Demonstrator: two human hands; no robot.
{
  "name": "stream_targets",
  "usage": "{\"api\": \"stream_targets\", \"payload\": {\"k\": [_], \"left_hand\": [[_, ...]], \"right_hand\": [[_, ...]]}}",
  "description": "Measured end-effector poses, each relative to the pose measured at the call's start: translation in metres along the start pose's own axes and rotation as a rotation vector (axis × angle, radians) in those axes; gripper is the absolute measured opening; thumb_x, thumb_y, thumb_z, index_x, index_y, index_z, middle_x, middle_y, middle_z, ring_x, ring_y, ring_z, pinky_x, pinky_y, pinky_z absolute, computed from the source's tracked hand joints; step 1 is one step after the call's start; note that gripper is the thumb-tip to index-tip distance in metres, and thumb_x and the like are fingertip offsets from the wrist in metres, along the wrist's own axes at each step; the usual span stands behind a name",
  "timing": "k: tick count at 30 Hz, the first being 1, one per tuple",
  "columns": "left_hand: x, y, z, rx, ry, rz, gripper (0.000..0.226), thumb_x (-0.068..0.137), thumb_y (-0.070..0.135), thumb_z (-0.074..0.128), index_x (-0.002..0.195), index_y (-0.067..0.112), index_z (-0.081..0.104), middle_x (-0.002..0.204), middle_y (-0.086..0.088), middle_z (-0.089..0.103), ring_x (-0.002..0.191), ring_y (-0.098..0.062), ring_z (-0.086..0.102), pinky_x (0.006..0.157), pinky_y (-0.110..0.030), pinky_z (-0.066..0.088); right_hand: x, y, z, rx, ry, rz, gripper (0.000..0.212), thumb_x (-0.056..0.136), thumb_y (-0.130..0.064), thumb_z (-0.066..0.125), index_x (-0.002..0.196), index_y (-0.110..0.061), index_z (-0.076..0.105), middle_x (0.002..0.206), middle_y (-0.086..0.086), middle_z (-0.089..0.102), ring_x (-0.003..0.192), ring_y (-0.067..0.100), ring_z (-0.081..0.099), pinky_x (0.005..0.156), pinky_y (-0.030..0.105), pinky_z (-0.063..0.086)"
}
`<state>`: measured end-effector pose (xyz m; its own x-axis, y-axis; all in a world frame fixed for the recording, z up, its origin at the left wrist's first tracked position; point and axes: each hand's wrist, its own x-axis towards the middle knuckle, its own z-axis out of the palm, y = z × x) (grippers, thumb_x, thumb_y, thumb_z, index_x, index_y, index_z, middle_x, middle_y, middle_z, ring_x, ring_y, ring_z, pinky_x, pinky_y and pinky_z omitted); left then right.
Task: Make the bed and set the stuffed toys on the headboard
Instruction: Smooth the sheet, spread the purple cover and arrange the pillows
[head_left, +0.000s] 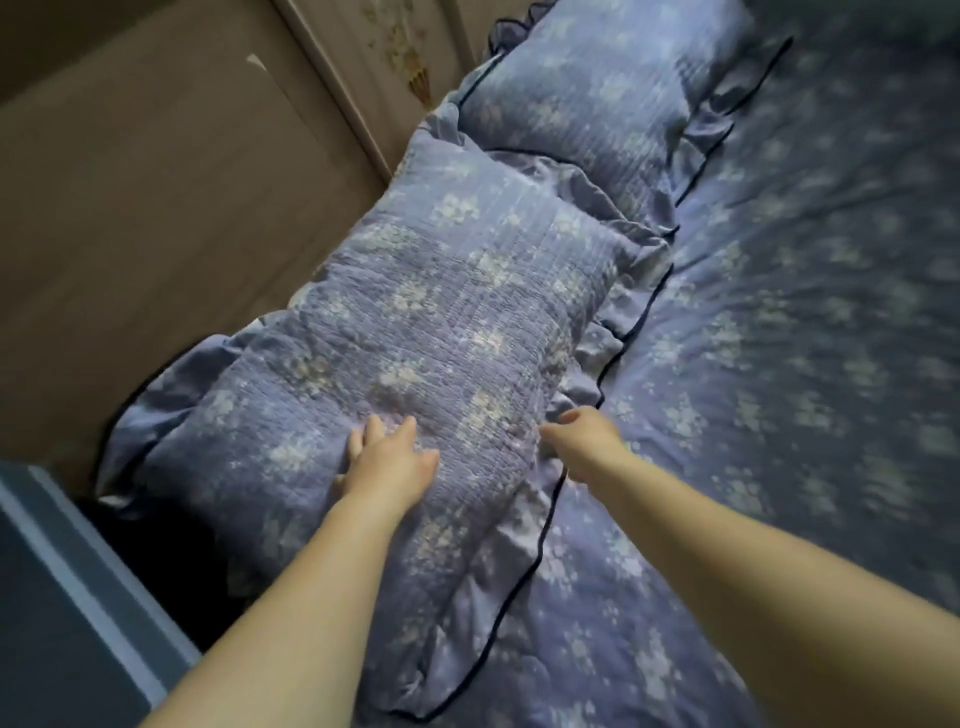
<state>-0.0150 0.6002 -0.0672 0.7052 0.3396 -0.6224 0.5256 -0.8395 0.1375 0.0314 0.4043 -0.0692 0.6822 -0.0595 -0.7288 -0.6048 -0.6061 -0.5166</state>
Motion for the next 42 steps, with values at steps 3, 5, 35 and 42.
{"api": "stream_targets", "payload": {"k": [3, 5, 35, 42], "left_hand": [[-0.001, 0.02, -0.008, 0.066, -0.049, 0.067, 0.054, 0.094, 0.045, 0.044, 0.144, 0.029, 0.033, 0.157, -0.011, 0.011, 0.145, -0.031, 0.009, 0.116, -0.047, 0.021], [-0.003, 0.046, -0.015, 0.111, -0.053, 0.155, 0.051, 0.094, 0.044, 0.044, 0.141, 0.026, 0.039, 0.154, -0.012, 0.021, 0.142, -0.032, 0.018, 0.114, -0.048, 0.024], [-0.106, 0.403, 0.028, 0.288, -0.216, 0.567, 0.034, 0.097, 0.032, 0.043, 0.116, 0.009, 0.059, 0.115, -0.014, 0.062, 0.103, -0.029, 0.058, 0.089, -0.037, 0.049], [-0.114, 0.514, 0.083, 0.293, -0.311, 0.497, 0.033, 0.098, 0.032, 0.044, 0.119, 0.01, 0.058, 0.122, -0.01, 0.059, 0.105, -0.023, 0.054, 0.079, -0.023, 0.037]], "right_hand": [[-0.014, -0.001, -0.024, -0.044, 0.004, -0.027, 0.037, 0.093, -0.018, 0.05, 0.063, -0.02, 0.029, 0.056, 0.001, 0.032, 0.047, 0.017, 0.028, 0.047, 0.025, 0.024], [-0.028, -0.002, -0.047, -0.052, 0.017, -0.017, 0.031, 0.094, -0.016, 0.049, 0.065, -0.017, 0.038, 0.055, 0.0, 0.033, 0.047, 0.016, 0.029, 0.046, 0.024, 0.025], [0.0, 0.125, -0.34, -0.107, 0.124, 0.058, 0.029, 0.094, -0.022, 0.049, 0.114, -0.007, 0.063, 0.097, 0.006, 0.051, 0.089, 0.019, 0.045, 0.079, 0.028, 0.038], [0.05, 0.194, -0.426, -0.221, -0.109, 0.197, 0.032, 0.099, -0.027, 0.042, 0.124, -0.011, 0.053, 0.094, 0.01, 0.052, 0.085, 0.027, 0.047, 0.078, 0.036, 0.042]]}}
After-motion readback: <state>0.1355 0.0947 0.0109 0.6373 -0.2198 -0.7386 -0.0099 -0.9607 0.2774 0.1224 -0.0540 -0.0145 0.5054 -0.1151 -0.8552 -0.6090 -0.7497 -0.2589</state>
